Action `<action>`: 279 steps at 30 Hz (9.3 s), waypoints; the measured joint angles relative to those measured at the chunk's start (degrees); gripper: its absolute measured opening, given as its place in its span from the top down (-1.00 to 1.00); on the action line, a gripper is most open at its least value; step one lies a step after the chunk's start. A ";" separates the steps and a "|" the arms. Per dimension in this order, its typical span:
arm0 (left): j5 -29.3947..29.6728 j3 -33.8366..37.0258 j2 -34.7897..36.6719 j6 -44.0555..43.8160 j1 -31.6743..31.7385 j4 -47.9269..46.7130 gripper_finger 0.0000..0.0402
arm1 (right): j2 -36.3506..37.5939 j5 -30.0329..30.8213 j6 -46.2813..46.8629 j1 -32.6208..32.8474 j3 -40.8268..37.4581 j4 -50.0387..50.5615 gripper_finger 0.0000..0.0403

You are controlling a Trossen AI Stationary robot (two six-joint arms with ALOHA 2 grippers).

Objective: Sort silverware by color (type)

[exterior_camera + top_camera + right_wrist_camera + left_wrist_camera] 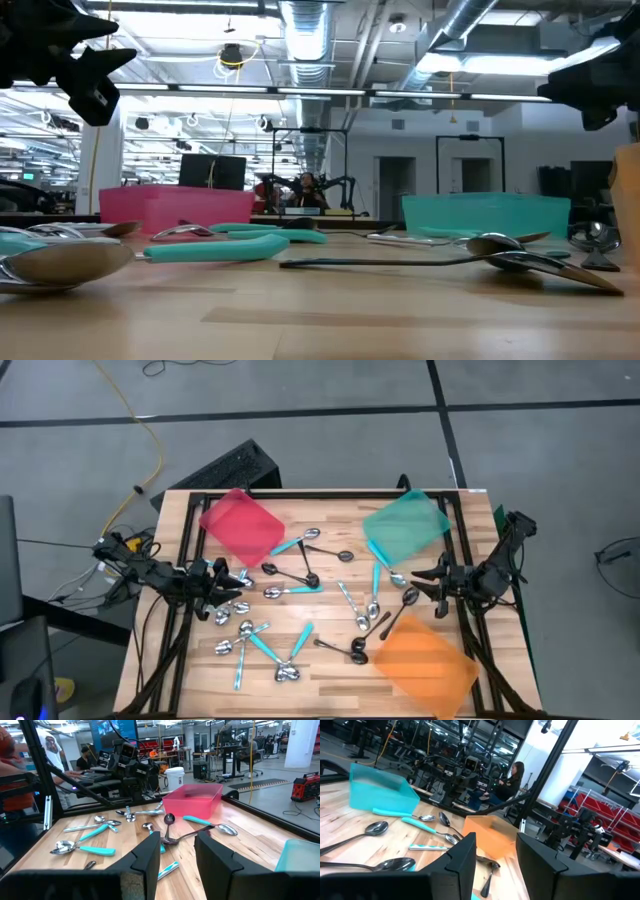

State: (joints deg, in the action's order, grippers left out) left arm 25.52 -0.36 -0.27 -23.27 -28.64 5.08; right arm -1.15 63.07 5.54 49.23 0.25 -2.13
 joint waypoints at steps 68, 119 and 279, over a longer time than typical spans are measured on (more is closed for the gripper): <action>25.89 0.00 0.02 -27.74 0.01 0.46 0.39 | 0.00 1.48 -20.88 -1.05 0.01 0.01 0.29; 34.99 0.00 0.00 -31.17 0.02 -1.90 0.39 | -37.72 -32.26 71.23 -12.33 65.46 88.35 0.27; 35.34 -0.04 -0.02 -28.41 0.01 -2.01 0.39 | -34.84 -73.47 49.98 -56.89 21.70 39.09 0.83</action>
State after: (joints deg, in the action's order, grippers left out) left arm 60.86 -0.40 -0.30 -51.68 -28.63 3.07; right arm -35.99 -10.40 55.52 -7.66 21.96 36.96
